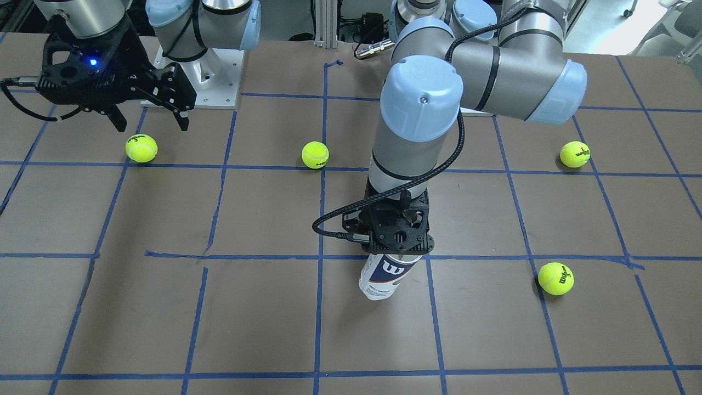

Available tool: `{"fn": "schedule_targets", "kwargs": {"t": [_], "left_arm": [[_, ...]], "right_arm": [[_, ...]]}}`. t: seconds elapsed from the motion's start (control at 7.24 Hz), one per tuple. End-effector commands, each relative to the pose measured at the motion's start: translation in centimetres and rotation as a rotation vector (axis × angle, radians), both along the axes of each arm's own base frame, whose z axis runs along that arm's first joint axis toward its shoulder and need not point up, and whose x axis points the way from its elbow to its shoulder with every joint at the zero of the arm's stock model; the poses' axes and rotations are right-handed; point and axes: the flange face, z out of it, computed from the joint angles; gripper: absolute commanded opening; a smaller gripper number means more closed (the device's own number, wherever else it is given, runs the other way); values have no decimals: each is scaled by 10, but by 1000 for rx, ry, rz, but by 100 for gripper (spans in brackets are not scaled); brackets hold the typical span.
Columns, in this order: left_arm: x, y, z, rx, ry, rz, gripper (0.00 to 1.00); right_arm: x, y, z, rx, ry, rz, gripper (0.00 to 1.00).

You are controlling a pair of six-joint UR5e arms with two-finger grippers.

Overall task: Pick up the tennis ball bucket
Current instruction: 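Grip the can's open end with the left gripper and tilt it upright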

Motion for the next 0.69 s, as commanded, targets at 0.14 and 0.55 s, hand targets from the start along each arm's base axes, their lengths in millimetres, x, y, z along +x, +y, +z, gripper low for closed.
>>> {"fn": "schedule_targets", "kwargs": {"t": [0.14, 0.55], "left_arm": [[-3, -29, 10, -56, -83, -68, 0], [-10, -39, -29, -4, -86, -58, 0]], "right_arm": [[0, 0, 1, -1, 0, 0, 100], [0, 0, 0, 0, 0, 0, 100]]}}
